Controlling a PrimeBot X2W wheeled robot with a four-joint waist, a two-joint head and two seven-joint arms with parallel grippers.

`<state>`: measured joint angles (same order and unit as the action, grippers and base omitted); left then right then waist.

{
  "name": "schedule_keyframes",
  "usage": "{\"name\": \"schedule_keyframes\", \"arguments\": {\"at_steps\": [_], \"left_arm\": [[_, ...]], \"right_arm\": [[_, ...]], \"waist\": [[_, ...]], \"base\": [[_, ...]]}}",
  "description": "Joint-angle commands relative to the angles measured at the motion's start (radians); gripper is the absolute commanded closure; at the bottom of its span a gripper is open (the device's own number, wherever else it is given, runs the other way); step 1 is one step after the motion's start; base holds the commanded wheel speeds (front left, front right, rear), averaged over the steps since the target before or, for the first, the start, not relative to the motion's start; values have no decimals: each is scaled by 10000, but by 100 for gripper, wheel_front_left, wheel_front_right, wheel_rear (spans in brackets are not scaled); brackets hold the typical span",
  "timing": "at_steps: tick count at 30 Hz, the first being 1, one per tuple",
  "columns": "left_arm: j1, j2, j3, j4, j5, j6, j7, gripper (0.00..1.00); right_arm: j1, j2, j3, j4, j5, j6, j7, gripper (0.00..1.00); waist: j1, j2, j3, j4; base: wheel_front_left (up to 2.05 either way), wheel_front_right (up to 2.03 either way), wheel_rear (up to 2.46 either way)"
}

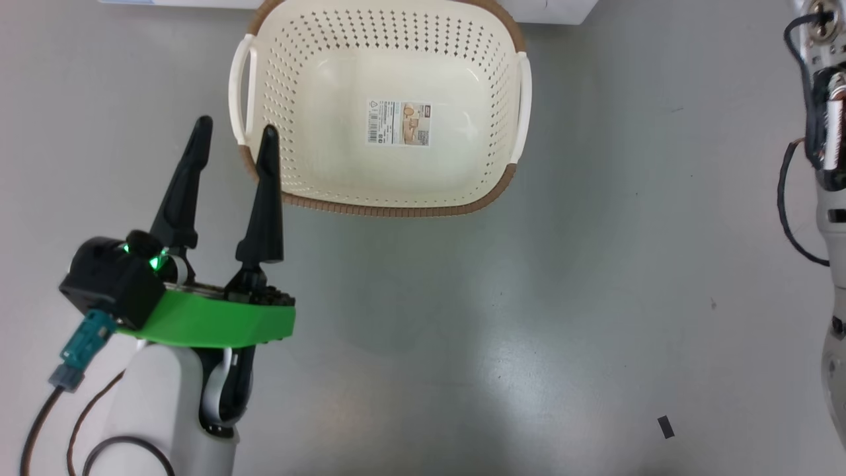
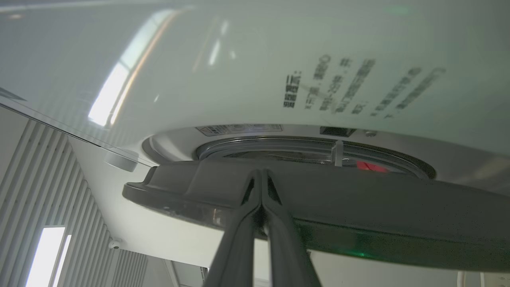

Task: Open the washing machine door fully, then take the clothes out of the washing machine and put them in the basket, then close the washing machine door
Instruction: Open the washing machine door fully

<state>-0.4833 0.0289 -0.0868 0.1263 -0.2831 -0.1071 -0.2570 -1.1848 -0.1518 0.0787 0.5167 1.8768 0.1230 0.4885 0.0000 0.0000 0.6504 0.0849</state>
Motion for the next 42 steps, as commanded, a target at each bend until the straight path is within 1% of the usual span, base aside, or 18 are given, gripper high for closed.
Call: {"name": "schedule_keyframes", "arguments": {"at_steps": [1,5,12,19,23,34,42], "left_arm": [[-46,262,324,-201,12,-56,-47,0],[-58,255,365,-193,-37,-64,-47,0],[-83,270,381,-228,0,-89,-47,0],[-126,282,386,-217,9,-105,-47,0],[-157,275,399,-185,-25,-107,-47,0],[32,258,625,-139,-84,-18,-47,0],[97,257,695,-102,-37,-11,-47,0]], "right_arm": [[-178,110,141,-264,105,77,199,100],[-486,0,268,-85,249,77,357,100],[-1098,-217,495,501,279,77,292,100],[-1547,-247,1124,1181,44,77,402,100],[-1720,-243,1420,1338,1,77,630,100],[-1425,-245,2030,1454,1,77,1152,100],[-1112,-232,2372,1463,-83,77,1312,100]], "waist": [[0,0,30,16],[0,0,121,18],[0,0,267,82],[0,0,359,130],[0,0,371,145],[0,0,28,22],[0,0,-229,-53]], "base": [[0,0,0],[0,0,0],[0,0,0],[0,0,0],[0,0,0],[0,0,0],[0,0,0]]}}
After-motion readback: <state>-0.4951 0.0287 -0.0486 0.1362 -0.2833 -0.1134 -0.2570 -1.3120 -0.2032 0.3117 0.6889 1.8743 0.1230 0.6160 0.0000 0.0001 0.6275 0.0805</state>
